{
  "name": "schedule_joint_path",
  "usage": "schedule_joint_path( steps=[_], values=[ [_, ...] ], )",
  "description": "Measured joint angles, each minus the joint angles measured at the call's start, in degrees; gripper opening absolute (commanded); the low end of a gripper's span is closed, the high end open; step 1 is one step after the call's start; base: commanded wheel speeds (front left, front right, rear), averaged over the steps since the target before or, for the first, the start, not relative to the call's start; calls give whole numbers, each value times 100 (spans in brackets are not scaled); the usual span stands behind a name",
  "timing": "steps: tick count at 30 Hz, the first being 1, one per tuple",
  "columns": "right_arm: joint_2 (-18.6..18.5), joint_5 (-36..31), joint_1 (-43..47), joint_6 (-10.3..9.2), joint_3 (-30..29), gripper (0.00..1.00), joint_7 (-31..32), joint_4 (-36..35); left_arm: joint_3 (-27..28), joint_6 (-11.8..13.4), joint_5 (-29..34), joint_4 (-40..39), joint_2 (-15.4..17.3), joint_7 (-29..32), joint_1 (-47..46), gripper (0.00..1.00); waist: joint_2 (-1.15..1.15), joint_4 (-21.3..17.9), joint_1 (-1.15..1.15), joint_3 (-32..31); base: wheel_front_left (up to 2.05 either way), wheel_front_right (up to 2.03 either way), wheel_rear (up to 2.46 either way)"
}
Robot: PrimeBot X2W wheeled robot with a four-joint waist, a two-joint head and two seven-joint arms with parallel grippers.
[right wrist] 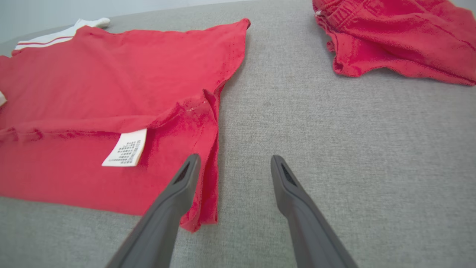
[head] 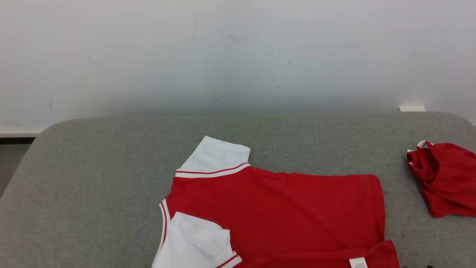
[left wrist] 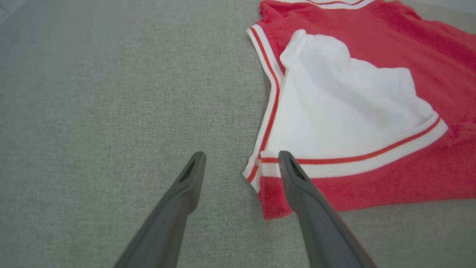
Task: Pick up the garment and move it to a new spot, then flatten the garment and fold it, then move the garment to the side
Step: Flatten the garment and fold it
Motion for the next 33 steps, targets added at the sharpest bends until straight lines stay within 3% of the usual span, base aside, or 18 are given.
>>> schedule_joint_path(
  steps=[5,9,17,27,33],
  values=[
    [-3,4,-108,0,-378,100,-14,-274,65,34,189,-442,191,145,-460,100,0,25,0,-21,0,0,0],
    [97,-83,-567,-1,-566,100,104,-255,41,-149,291,-617,300,501,-1106,100,0,3,0,68,0,0,0],
    [360,-2,-2252,-1,-391,100,497,296,-4,-1002,201,-257,169,1483,-2987,100,0,-132,0,676,0,0,0],
    [377,922,-4048,-2,545,100,1800,1218,-291,-2138,92,1357,-314,2855,-5133,100,0,-332,1,1660,0,0,0],
    [417,1330,-4756,-2,981,100,2283,1535,-479,-2539,-1,2257,-563,3628,-6165,100,0,-465,1,2200,0,0,0]
  ],
)
